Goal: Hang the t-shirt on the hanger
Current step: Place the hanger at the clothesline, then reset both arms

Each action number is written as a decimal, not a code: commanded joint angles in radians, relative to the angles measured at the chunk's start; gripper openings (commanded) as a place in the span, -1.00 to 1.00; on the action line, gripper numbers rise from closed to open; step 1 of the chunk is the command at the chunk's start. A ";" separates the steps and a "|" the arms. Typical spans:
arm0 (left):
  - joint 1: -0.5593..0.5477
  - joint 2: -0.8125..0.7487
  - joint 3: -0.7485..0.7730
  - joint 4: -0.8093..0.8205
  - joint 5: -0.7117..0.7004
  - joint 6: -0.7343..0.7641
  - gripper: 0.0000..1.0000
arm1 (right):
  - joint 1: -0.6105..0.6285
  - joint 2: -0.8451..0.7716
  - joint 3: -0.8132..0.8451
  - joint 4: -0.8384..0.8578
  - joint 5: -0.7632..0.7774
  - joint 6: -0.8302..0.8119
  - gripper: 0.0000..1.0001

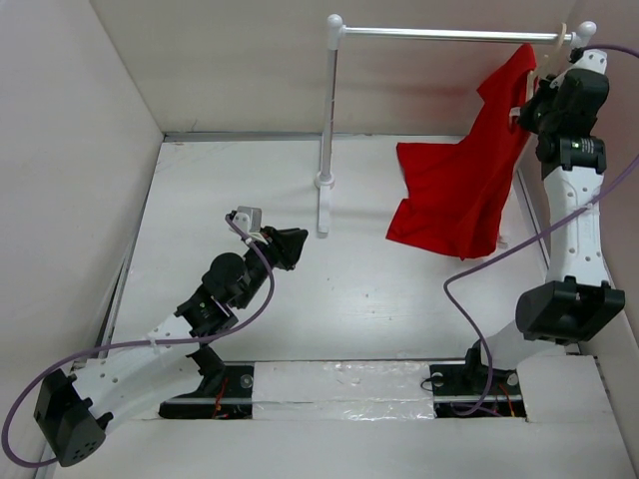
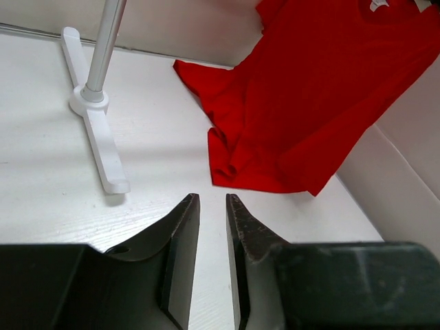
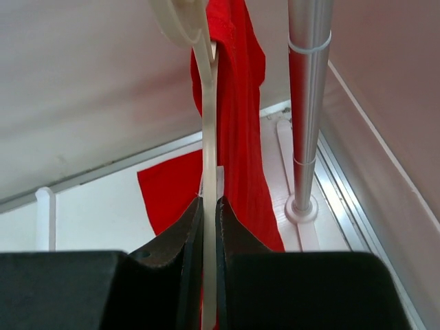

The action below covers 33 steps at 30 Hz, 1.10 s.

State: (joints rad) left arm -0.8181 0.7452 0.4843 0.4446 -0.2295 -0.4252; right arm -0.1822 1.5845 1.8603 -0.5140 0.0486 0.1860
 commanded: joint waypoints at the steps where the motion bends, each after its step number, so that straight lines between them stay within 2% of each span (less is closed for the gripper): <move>1: -0.003 -0.010 0.000 0.025 -0.024 -0.001 -0.61 | -0.022 -0.067 -0.101 0.113 -0.094 0.047 -0.90; 2: -0.003 -0.010 0.000 0.022 -0.025 -0.004 -0.57 | -0.037 -0.076 -0.113 0.118 -0.117 0.056 -0.77; 3: -0.003 -0.012 0.005 0.016 -0.031 -0.006 -0.52 | -0.037 -0.092 -0.125 0.124 -0.136 0.064 -0.47; 5: -0.003 -0.021 0.000 0.013 -0.045 -0.004 -0.42 | -0.049 -0.112 -0.147 0.135 -0.158 0.079 -0.21; 6: -0.003 -0.024 -0.001 0.013 -0.054 -0.003 -0.38 | -0.049 -0.122 -0.148 0.135 -0.158 0.081 0.01; 8: -0.003 -0.033 -0.003 0.011 -0.067 -0.003 -0.31 | -0.049 -0.164 -0.158 0.138 -0.159 0.089 0.15; 9: -0.003 -0.036 -0.006 0.013 -0.065 0.000 -0.29 | -0.040 -0.182 -0.165 0.143 -0.159 0.087 0.97; 13: -0.003 -0.050 -0.026 0.038 -0.060 0.011 -0.20 | -0.005 -0.314 -0.234 0.184 -0.154 0.092 1.00; 17: -0.003 -0.043 -0.024 0.036 -0.077 0.013 -0.13 | 0.047 -0.526 -0.395 0.313 -0.229 0.133 1.00; 18: -0.003 -0.041 -0.023 0.036 -0.082 0.014 -0.11 | 0.058 -0.620 -0.471 0.336 -0.262 0.141 1.00; 20: -0.003 -0.033 -0.020 0.029 -0.097 0.014 -0.09 | 0.088 -0.716 -0.554 0.394 -0.395 0.154 1.00; 21: -0.003 -0.032 -0.015 0.023 -0.102 0.016 -0.09 | 0.099 -0.815 -0.599 0.411 -0.436 0.191 1.00; 23: -0.003 -0.050 -0.010 0.008 -0.111 0.025 -0.09 | 0.118 -0.914 -0.757 0.497 -0.588 0.230 1.00; 24: -0.003 -0.082 -0.027 0.019 -0.123 0.032 -0.08 | 0.131 -1.013 -0.862 0.553 -0.658 0.274 1.00; 28: -0.003 -0.189 -0.046 -0.006 -0.183 0.026 -0.07 | 0.132 -1.216 -0.989 0.468 -0.704 0.291 1.00; 29: -0.003 -0.216 -0.043 -0.023 -0.183 0.004 -0.07 | 0.132 -1.251 -1.001 0.386 -0.695 0.276 1.00; 33: -0.003 -0.346 -0.042 -0.072 -0.125 -0.068 -0.04 | 0.132 -1.363 -0.958 0.189 -0.639 0.159 1.00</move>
State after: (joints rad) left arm -0.8181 0.4675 0.4400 0.3717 -0.3672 -0.4377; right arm -0.0566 0.2699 0.8669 -0.2123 -0.5770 0.4019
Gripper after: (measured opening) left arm 0.477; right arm 0.999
